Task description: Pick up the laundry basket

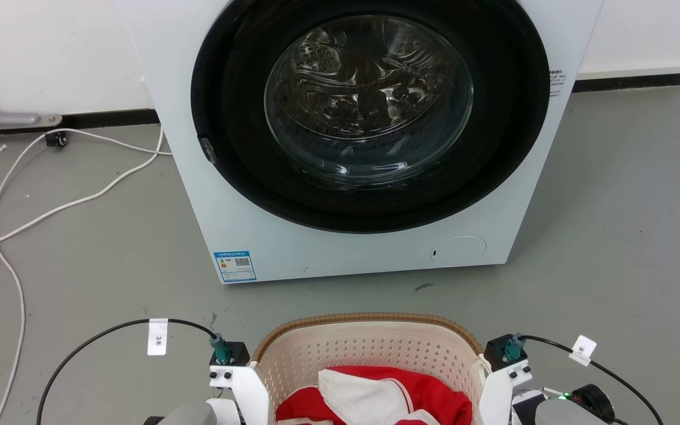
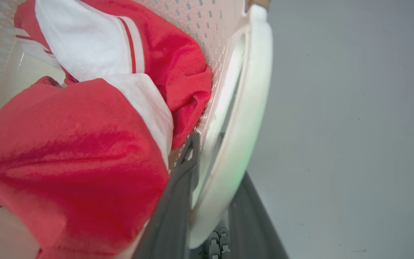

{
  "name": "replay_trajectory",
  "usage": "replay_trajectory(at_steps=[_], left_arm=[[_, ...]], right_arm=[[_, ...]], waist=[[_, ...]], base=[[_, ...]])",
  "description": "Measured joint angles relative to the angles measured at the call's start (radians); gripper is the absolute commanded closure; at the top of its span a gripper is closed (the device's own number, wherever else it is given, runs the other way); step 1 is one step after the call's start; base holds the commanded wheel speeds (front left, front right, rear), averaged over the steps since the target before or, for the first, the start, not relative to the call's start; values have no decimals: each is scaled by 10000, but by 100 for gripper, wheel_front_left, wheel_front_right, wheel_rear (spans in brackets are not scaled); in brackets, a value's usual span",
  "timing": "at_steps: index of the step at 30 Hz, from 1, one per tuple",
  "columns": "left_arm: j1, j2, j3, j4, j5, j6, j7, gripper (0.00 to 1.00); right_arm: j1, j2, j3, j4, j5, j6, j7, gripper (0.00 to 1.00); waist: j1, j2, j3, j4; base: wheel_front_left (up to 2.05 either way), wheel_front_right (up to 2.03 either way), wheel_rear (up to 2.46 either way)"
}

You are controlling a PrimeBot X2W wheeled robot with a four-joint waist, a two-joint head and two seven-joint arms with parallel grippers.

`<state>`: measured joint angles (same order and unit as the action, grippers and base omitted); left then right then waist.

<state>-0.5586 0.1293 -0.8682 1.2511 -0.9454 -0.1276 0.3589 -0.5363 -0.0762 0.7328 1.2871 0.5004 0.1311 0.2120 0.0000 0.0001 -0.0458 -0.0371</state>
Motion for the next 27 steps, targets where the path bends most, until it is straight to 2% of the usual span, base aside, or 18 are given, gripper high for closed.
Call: replay_trajectory(at_steps=[27], left_arm=[[0,-6,-468,58,-466,0,-100,100]], right_arm=[[-3,-102,372,-2,301,0,-2,100]], waist=[[0,0,-76,74]], base=[[0,0,0]])
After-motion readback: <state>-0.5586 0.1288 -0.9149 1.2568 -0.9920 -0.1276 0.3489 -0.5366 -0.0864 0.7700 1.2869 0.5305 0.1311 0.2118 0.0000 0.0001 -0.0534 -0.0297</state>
